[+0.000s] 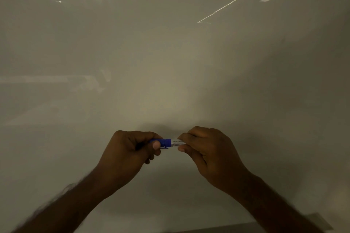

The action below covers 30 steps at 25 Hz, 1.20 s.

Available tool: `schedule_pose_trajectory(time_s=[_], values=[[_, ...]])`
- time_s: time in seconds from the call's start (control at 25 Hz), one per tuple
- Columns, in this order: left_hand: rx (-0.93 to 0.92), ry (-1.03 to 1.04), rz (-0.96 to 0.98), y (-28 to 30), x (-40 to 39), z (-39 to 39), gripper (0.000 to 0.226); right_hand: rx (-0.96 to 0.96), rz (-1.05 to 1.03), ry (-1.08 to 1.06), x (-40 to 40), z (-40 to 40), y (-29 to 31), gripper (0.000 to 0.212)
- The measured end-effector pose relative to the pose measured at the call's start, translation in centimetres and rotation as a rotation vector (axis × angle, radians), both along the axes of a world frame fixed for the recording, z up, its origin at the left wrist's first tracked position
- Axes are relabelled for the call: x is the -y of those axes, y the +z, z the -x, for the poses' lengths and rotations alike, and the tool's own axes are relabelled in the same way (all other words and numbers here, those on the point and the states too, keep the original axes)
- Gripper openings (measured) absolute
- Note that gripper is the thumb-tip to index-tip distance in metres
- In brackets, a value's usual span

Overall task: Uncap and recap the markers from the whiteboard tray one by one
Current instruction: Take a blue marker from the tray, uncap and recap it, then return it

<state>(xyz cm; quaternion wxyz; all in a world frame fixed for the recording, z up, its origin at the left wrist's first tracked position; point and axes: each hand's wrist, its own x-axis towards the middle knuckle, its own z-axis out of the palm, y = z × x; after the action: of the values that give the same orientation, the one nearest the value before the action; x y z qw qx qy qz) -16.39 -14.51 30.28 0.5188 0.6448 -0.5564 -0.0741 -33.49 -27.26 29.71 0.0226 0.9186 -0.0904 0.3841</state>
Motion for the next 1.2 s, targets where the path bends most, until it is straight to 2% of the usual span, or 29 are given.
schedule_pose_trajectory(time_s=[0.2, 0.4, 0.68, 0.8, 0.96, 1.08, 1.2], values=[[-0.035, -0.007, -0.045, -0.8, 0.9, -0.1, 0.021, 0.009, 0.014, -0.006, 0.6, -0.1, -1.1, 0.022], [-0.147, -0.013, -0.075, -1.9, 1.7, -0.1, 0.021, -0.013, 0.079, -0.044, 1.1, -0.2, -1.8, 0.023], [-0.171, -0.061, -0.154, -3.4, 2.5, -0.5, 0.021, -0.093, -0.001, 0.002, 2.5, -0.1, -3.3, 0.023], [-0.101, -0.074, -0.234, -5.1, 3.1, -0.9, 0.019, -0.111, -0.142, 0.034, 3.7, -0.2, -5.0, 0.025], [0.096, 0.055, -0.302, -9.1, 3.7, -1.5, 0.018, -0.083, -0.367, 0.039, 4.4, -0.2, -9.4, 0.032], [0.207, 0.083, -0.346, -12.3, 3.8, -2.0, 0.03, -0.155, -0.413, 0.037, 4.9, -0.3, -12.7, 0.02], [0.227, 0.087, -0.409, -16.3, 3.2, -2.6, 0.03, -0.238, -0.428, 0.007, 5.4, -0.4, -16.0, 0.017]])
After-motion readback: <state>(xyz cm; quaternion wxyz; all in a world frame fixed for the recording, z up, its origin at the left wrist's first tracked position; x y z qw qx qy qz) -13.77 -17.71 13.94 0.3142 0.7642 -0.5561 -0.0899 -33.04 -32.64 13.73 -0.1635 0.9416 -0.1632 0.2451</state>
